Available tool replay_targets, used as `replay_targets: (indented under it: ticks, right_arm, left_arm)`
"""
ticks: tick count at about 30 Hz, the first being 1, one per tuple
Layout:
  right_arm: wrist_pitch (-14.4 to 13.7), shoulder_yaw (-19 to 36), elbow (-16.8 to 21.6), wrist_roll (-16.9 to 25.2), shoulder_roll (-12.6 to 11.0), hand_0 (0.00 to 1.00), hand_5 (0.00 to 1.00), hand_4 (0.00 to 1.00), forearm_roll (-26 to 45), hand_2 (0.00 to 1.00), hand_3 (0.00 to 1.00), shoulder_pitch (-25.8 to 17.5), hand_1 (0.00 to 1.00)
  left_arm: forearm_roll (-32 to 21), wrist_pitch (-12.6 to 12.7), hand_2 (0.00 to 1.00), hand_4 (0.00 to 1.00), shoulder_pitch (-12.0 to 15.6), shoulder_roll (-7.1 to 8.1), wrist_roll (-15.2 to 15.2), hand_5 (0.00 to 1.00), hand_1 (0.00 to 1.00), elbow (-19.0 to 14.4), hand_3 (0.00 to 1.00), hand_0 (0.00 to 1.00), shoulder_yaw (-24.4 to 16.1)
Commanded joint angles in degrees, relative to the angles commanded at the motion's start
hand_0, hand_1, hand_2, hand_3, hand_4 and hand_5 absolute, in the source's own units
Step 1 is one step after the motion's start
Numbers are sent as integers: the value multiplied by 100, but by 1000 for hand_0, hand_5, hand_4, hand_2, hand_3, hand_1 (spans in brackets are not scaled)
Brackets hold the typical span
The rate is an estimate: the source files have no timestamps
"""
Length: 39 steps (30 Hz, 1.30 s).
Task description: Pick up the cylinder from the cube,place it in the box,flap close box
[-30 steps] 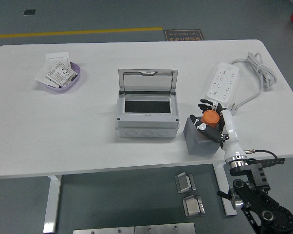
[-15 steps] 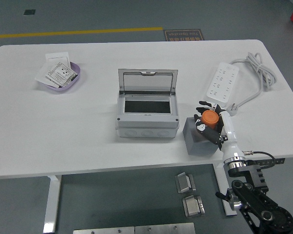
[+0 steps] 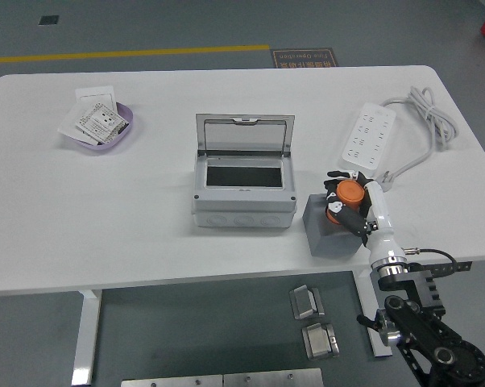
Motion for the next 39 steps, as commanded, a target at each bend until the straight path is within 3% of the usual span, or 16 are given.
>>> replay_targets:
  ticks: [2, 3, 13, 20, 21, 26, 27, 32, 33, 34, 39]
  right_arm:
    - [-8, 16, 35, -5, -3, 532, 2, 2, -29, 441, 391, 4, 491]
    - [-13, 26, 59, -8, -5, 498, 2, 2, -46, 334, 315, 7, 366]
    - [-127, 93, 301, -47, -65, 502, 2, 2, -222, 329, 313, 54, 353]
    - [-382, 48, 495, -150, -112, 494, 2, 2, -560, 317, 304, 112, 338]
    - [-416, 31, 525, -171, -124, 285, 2, 2, -629, 307, 296, 129, 205]
    - [-562, -64, 626, -310, -204, 285, 2, 2, -1006, 307, 296, 258, 205]
    - [-588, -85, 643, -354, -222, 58, 2, 2, -1102, 297, 283, 295, 168]
    - [-697, -304, 759, -744, -335, 58, 2, 2, -1704, 297, 283, 615, 168]
    - [-706, -387, 774, -851, -352, 2, 2, 2, -1852, 278, 254, 716, 103]
    - [-712, -465, 781, -933, -360, 2, 2, 2, -1968, 278, 254, 807, 103]
    - [-712, -975, 703, -1396, -301, 2, 2, 2, -2588, 268, 234, 1359, 79]
  left_arm:
    - [-20, -7, 571, 669, 2, 0, -8, 284, 613, 0, 595, 634, 11]
    - [-33, -11, 571, 669, 3, 0, -13, 284, 613, 0, 595, 634, 20]
    - [-31, -23, 571, 669, -5, -1, -32, 285, 613, 0, 595, 634, 26]
    - [-1, -18, 571, 670, -10, 4, -15, 288, 613, 0, 595, 634, -6]
    - [3, -17, 571, 669, -10, 4, -11, 286, 613, 0, 596, 633, -11]
    - [44, -10, 571, 669, -7, 5, 22, 286, 613, 0, 596, 633, -67]
    - [62, -8, 572, 670, -6, 7, 35, 287, 613, 0, 596, 634, -89]
    - [188, 8, 572, 670, 13, 21, 135, 287, 613, 0, 596, 634, -255]
    - [229, 14, 572, 670, 18, 27, 172, 287, 612, 0, 596, 634, -310]
    - [265, 22, 572, 670, 22, 32, 212, 287, 612, 0, 596, 634, -364]
    - [485, 79, 572, 670, 51, 77, 495, 289, 612, 0, 595, 633, -685]
